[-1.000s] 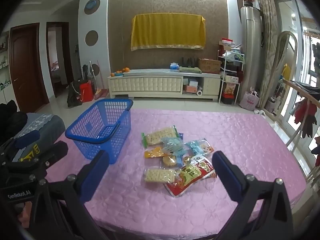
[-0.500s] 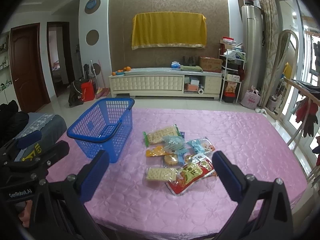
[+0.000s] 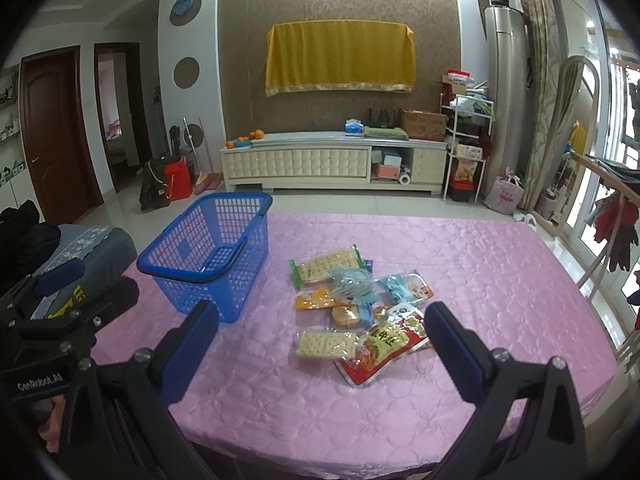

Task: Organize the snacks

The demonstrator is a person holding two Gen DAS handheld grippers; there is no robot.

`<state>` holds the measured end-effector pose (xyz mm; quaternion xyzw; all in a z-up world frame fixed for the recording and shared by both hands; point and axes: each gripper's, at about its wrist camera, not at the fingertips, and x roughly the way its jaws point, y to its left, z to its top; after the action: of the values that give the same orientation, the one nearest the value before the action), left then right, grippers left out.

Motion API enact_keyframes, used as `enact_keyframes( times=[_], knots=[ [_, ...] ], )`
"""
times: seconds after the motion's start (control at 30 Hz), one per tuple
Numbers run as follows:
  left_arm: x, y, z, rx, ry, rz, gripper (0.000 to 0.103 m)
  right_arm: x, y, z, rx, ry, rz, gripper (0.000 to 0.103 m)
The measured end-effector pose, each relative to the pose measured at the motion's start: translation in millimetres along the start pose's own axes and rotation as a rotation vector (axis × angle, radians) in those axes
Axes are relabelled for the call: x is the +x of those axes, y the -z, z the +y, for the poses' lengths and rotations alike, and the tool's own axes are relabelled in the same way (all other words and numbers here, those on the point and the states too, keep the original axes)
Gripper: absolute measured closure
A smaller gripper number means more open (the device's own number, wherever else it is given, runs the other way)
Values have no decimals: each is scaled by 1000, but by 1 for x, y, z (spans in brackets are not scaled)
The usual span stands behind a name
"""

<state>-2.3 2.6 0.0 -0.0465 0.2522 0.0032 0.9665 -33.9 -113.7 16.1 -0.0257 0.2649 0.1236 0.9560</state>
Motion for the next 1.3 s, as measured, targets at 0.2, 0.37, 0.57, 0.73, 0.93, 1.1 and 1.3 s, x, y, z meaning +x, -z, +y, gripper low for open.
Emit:
enact_keyframes(
  times=[0.2,0.37,0.57,0.73,0.93,1.1,1.3],
  knots=[
    [0,0,0,2,1,4,0,-1,0,1,1,2,2,0],
    [0,0,-1,-1,-1,5,0,-1,0,1,5,-6,11,0],
    [-1,-1,0,-10,-3,9,0,0,0,1,1,-10,19,0],
    [-1,-1,1,-9,-2,9,0,0,0,0,2,-12,22,0],
    [-1,0,0,-7,0,9,0,0,0,1,3,-16,24,0],
    [-1,1,1,-10,-5,8,0,0,1,1,4,-21,26,0],
    [-3,2,1,-14,-6,8,0,-1,2,2,2,-23,26,0]
  ],
)
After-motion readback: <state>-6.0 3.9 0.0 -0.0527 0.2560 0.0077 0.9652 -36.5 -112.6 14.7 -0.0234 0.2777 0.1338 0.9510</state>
